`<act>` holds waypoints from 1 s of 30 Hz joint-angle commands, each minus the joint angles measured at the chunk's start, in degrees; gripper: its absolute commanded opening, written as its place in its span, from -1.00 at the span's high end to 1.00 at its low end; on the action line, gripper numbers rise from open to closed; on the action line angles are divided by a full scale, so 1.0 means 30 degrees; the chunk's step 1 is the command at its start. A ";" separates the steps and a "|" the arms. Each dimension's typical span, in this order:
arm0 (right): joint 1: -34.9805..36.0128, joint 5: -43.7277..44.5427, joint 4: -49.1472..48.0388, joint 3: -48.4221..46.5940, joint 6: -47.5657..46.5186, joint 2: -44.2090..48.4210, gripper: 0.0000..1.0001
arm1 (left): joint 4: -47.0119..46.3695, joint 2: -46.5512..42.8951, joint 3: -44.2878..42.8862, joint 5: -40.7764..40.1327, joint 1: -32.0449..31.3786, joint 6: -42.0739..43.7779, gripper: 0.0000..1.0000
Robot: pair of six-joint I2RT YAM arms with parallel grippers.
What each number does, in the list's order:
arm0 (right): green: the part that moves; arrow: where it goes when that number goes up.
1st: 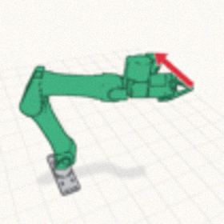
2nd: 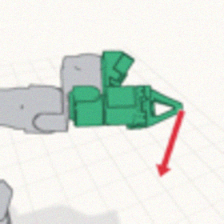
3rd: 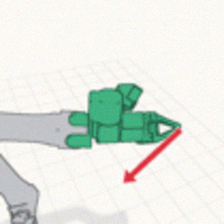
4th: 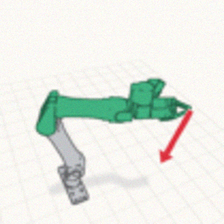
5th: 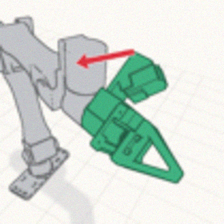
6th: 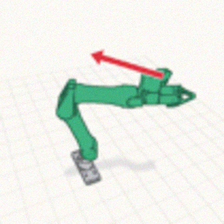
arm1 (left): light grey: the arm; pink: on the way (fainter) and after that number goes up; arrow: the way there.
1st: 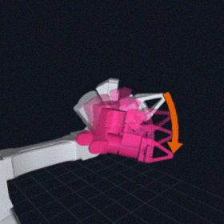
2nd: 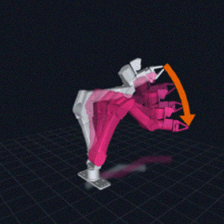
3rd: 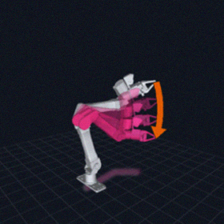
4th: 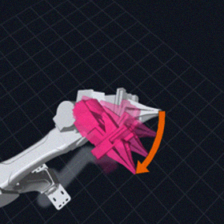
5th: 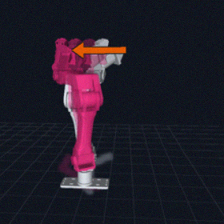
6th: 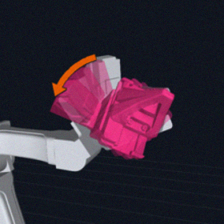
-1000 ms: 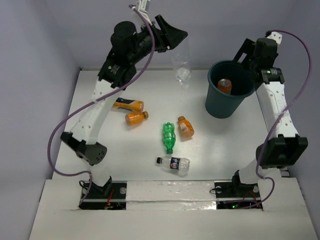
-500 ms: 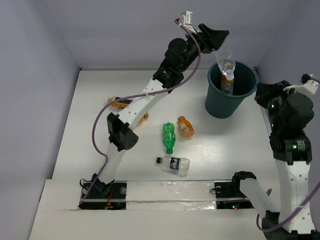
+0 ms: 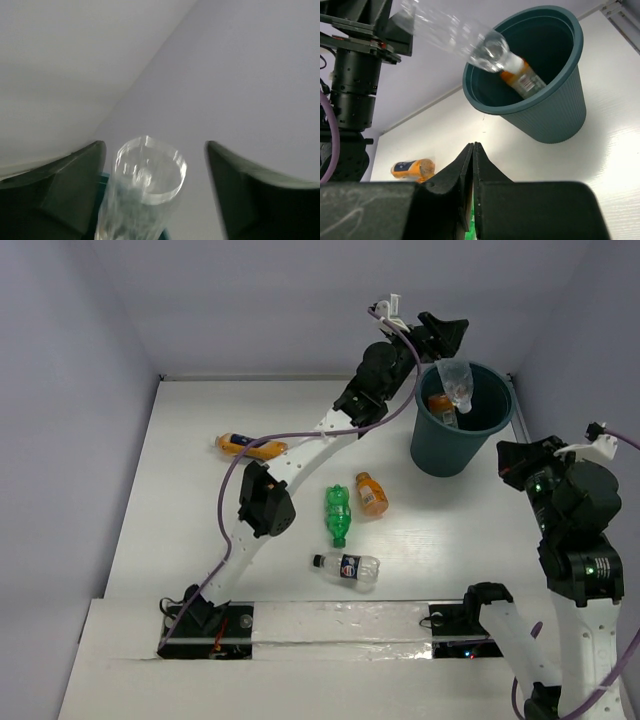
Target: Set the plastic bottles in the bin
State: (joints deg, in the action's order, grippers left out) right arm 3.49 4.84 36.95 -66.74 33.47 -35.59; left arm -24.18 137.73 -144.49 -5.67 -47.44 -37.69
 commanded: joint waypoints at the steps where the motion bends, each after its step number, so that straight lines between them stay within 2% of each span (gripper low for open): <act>1: 0.0156 -0.0644 -0.0421 0.0128 -0.0083 -0.0234 0.78 | -0.1784 -0.1203 -0.0852 -0.0043 -0.0358 0.0815 -0.95; 7: 0.0156 -0.1437 -0.1534 0.0274 0.0033 -0.0850 0.71 | -0.0086 -0.2959 -0.0968 -0.0161 -0.0184 0.2895 -0.98; 10: 0.0156 -0.2076 -0.2178 0.0391 -0.0025 -0.1229 0.70 | 0.2108 -0.4510 -0.0591 -0.0043 -0.0007 0.3976 -0.98; 12: 0.0156 -0.2519 -0.2792 0.0362 -0.0258 -0.1552 0.73 | 0.4100 -0.6586 0.1220 -0.0656 0.0167 0.4680 -0.98; 14: 0.0156 -0.3574 -0.3320 0.0304 -0.0464 -0.2195 0.87 | 0.5654 -0.9271 0.3327 -0.1008 0.0345 0.5035 -0.96; 15: 0.0156 -0.3838 -0.3525 0.0216 -0.0581 -0.2459 0.95 | 0.6094 -1.0275 0.5890 -0.1503 0.0925 0.4919 -0.83; 16: 0.0156 -0.4594 -0.3788 0.0244 -0.0640 -0.2635 1.00 | 0.6476 -1.1243 0.7395 -0.1682 0.1279 0.4686 -0.44; 17: 0.0156 -0.4950 -0.4255 0.0274 -0.0727 -0.3072 1.00 | 0.7205 -1.3282 0.8831 -0.1742 0.1746 0.3639 -0.22; 18: 0.0156 -0.5244 -0.4492 0.0303 -0.0815 -0.3338 1.00 | 0.7589 -1.4289 1.1862 -0.1568 0.2389 0.2788 0.07; 19: 0.0330 -0.6030 -0.4726 0.0303 -0.0961 -0.3543 1.00 | 0.7883 -1.5169 1.3516 -0.1218 0.3875 0.1880 0.52; 20: 0.0332 -0.6502 -0.4961 0.0274 -0.1108 -0.4184 1.00 | 0.8031 -1.7092 1.6810 -0.0171 0.4789 0.0160 0.61; 21: 0.0593 -0.6709 -0.4934 0.0158 -0.1341 -0.4509 1.00 | 0.8032 -1.8040 1.8380 0.0333 0.5668 -0.0554 0.66; 22: 0.0770 -0.7233 -0.4963 -0.0104 -0.1489 -0.4860 1.00 | 0.8641 -1.9731 1.9962 0.0570 0.7185 -0.1141 0.69; 24: 0.1673 -0.7589 -0.4847 -0.0427 -0.2043 -0.5999 1.00 | 0.9288 -2.1148 2.3558 0.0805 0.8716 -0.2253 0.70; 27: 0.3545 -0.7415 -0.4379 -0.1130 -0.2805 -0.7580 1.00 | 1.0724 -2.3260 2.6877 0.0691 1.1178 -0.2669 0.67; 29: 0.4458 -0.7444 -0.4143 -0.1453 -0.2983 -0.8259 1.00 | 1.1339 -2.4079 2.8146 0.0893 1.2409 -0.3021 0.43; 30: 0.4840 -0.7473 -0.4201 -0.1425 -0.3100 -0.8494 0.96 | 1.1401 -2.4229 2.9225 0.1533 1.3633 -0.3138 0.23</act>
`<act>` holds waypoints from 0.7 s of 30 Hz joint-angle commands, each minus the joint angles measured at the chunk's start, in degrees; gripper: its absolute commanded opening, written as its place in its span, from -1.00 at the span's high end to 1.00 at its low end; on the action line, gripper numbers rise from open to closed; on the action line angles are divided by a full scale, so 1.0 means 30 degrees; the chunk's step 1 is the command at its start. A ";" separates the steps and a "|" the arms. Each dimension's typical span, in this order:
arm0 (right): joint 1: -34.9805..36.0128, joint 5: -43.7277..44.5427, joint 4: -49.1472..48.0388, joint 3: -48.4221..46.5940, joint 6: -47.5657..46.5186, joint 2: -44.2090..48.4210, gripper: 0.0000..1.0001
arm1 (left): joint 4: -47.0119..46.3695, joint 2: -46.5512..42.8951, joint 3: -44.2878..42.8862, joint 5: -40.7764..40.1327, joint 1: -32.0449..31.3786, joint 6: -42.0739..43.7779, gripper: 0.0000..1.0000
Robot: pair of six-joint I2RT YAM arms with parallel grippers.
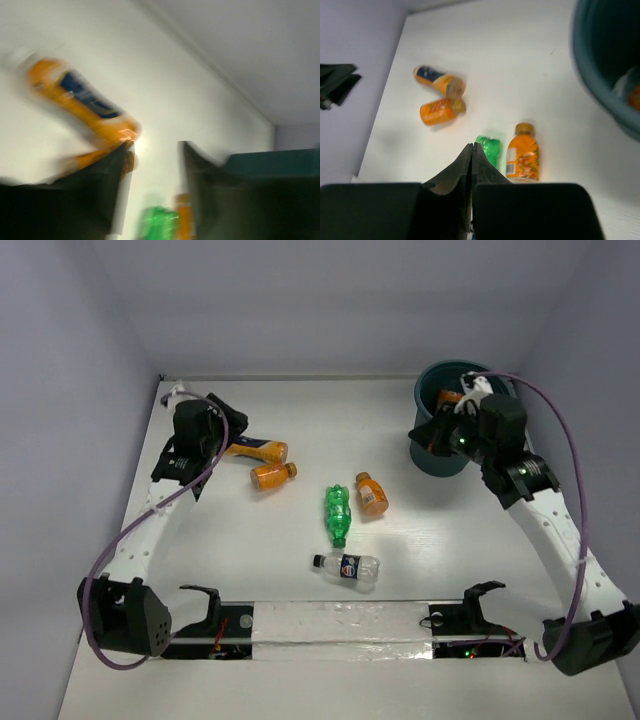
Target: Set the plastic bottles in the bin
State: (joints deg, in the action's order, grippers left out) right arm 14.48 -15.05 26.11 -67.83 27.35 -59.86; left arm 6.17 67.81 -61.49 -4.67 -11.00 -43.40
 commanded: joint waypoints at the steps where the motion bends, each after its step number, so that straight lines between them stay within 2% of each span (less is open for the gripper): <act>1: 0.1904 -0.0930 -0.0616 -0.1032 -0.1148 -0.0845 0.82 | 0.1195 -0.1011 0.2065 0.1436 0.2109 -0.1295 -0.25; 2: 0.2173 -0.0989 -0.0588 -0.1003 -0.1178 -0.1052 0.68 | 0.0933 -0.0925 0.2476 0.2250 0.2580 -0.1296 -0.42; 3: 0.2407 -0.1106 -0.0471 -0.0944 -0.1382 -0.1257 0.42 | 0.0872 -0.0721 0.3032 0.2868 0.3077 -0.1296 -0.59; 4: 0.2816 -0.1484 -0.0383 -0.0944 -0.1529 -0.1694 -0.09 | 0.0726 -0.0139 0.3211 0.3251 0.3894 -0.1296 -0.75; 7: 0.3549 -0.1460 0.0641 -0.1119 -0.2378 -0.2458 -0.57 | 0.0316 0.1006 0.3302 0.4045 0.4545 -0.1209 -0.94; 10: 0.3757 -0.1400 0.1140 -0.0857 -0.3023 -0.2987 -0.68 | 0.0140 0.2676 0.2483 0.3841 0.4547 -0.1091 -0.98; 21: 0.4283 -0.2952 0.1288 0.0725 -0.3844 -0.2812 -0.85 | -0.0944 0.8301 -0.0709 0.4279 0.4928 -0.2585 -0.98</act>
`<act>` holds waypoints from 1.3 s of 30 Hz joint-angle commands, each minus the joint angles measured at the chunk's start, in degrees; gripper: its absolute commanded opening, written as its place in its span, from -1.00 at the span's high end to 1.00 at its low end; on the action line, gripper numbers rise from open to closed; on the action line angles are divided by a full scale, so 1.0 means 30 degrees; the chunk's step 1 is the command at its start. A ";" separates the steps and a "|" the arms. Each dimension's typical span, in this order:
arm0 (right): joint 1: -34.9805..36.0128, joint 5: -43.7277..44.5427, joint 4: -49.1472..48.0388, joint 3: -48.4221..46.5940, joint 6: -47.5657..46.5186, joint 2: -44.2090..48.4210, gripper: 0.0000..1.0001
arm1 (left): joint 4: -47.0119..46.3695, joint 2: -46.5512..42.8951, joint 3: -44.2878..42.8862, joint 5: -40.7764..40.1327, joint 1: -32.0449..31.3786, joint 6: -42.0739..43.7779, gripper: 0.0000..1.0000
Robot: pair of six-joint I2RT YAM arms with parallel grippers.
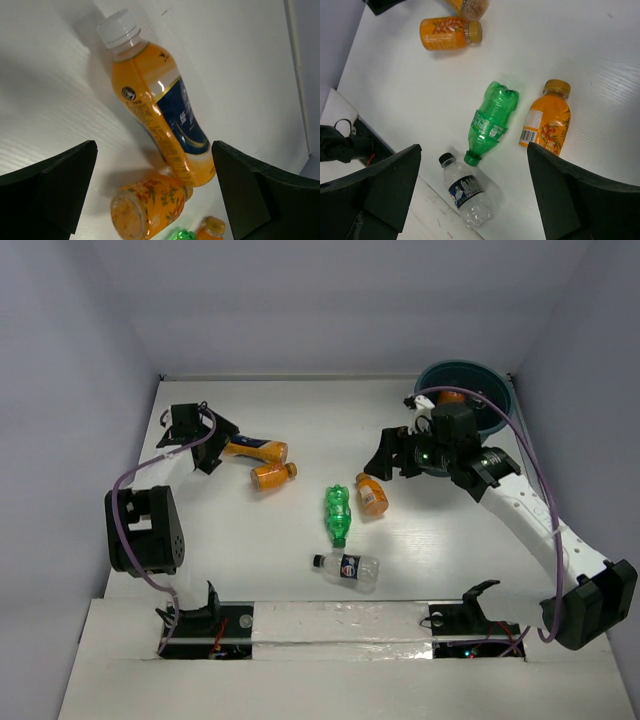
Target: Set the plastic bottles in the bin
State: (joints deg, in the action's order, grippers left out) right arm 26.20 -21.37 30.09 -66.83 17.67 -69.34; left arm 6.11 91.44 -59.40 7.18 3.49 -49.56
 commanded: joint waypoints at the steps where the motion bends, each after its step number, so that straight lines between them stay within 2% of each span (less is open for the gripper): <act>1: 0.0379 -0.0934 -0.0038 0.0478 -0.0617 0.0321 -0.85 | -0.0952 0.0748 -0.1615 0.0331 0.0098 -0.0676 -0.98; 8: 0.0379 -0.1169 -0.0214 0.0918 -0.0646 0.0175 -0.86 | -0.0396 0.3881 -0.3374 0.0038 0.0098 -0.0882 -0.98; 18: 0.0379 -0.1609 -0.0449 0.1708 -0.0529 0.0349 -0.82 | -0.0600 0.6081 -0.4868 0.0008 0.0098 -0.1321 -0.91; 22: 0.0379 -0.1609 -0.0507 0.2265 -0.0500 0.0496 -0.71 | -0.1244 0.6580 -0.5015 -0.0049 0.0098 -0.1848 -0.66; 24: 0.0379 -0.1463 -0.0595 0.2644 -0.0413 0.0642 -0.64 | -0.1508 0.6815 -0.5307 -0.0021 0.0098 -0.1937 -0.60; 27: 0.0379 -0.0791 -0.0683 0.2968 -0.0325 0.1081 -0.47 | -0.1890 0.7049 -0.5629 0.0301 0.0098 -0.1878 -0.47; 31: 0.0379 0.0236 -0.1004 0.2970 -0.0236 0.1843 -0.27 | -0.2504 0.6904 -0.5777 0.0361 0.0098 -0.1878 -0.12; 34: 0.0379 -0.0200 -0.0773 0.2736 -0.0703 0.1612 -0.29 | -0.2885 0.6348 -0.6099 0.0419 0.0098 -0.1878 0.00; 35: 0.0379 -0.1218 -0.0481 0.2503 -0.0995 0.1349 -0.32 | -0.3002 0.6028 -0.6245 0.0506 0.0098 -0.1878 0.03; 37: 0.0379 -0.2452 0.0165 0.2500 -0.2016 0.0531 -0.40 | -0.3119 0.5616 -0.6915 0.0624 0.0098 -0.1762 0.10; 39: 0.0583 -0.2636 0.0575 0.2588 -0.2490 0.0292 -0.57 | -0.3062 0.5118 -0.7967 0.0741 -0.0105 -0.1586 0.11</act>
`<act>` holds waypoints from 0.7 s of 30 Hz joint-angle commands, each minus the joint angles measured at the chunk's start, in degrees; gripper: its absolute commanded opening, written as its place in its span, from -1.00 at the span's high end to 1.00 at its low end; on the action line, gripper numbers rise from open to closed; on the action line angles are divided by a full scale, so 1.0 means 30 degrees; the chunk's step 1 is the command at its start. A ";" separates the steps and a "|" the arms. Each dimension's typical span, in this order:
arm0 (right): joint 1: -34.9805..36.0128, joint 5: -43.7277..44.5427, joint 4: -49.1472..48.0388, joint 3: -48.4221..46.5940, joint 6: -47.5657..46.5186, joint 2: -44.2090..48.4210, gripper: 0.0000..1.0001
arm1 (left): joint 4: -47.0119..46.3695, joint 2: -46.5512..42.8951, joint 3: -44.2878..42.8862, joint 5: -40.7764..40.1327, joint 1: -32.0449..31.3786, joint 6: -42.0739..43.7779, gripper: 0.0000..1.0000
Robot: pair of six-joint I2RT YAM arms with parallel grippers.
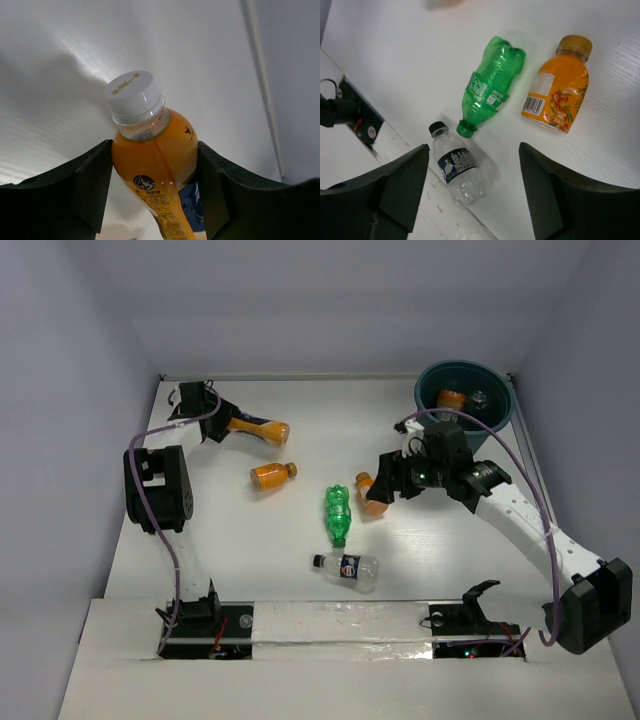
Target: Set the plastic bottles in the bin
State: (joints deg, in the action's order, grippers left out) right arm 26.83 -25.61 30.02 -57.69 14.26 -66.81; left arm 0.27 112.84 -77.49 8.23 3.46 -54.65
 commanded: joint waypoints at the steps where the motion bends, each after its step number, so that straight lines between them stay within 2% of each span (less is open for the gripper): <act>1: 0.0663 -0.0960 0.0599 -0.0428 -0.1326 -0.0699 -0.69 | -0.1000 -0.2161 -0.2406 0.0392 -0.0100 0.0431 0.15; 5: 0.0666 0.1989 0.0220 -0.0662 -0.0478 -0.1575 -0.89 | -0.0123 -0.2922 -0.4721 0.0216 -0.1211 0.1398 0.15; 11: 0.0666 0.5977 0.0042 -0.2125 0.0314 -0.4592 -0.94 | 0.1137 -0.4122 -0.7565 -0.0164 -0.3201 0.2484 0.15; 14: 0.0666 0.7008 0.0247 -0.2654 0.0227 -0.6409 -0.94 | 0.1373 -0.5029 -0.8269 -0.0545 -0.4109 0.3011 0.16; 21: 0.0666 0.6632 -0.0600 -0.2889 0.0168 -0.9604 -0.95 | 0.1286 -0.7258 -0.8504 -0.1218 -0.5665 0.3627 0.23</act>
State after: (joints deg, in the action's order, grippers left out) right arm 28.60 -7.44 30.85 -64.01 14.79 -94.41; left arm 4.56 95.11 -100.99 6.39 -12.82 -45.80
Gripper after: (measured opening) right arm 0.973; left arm 0.566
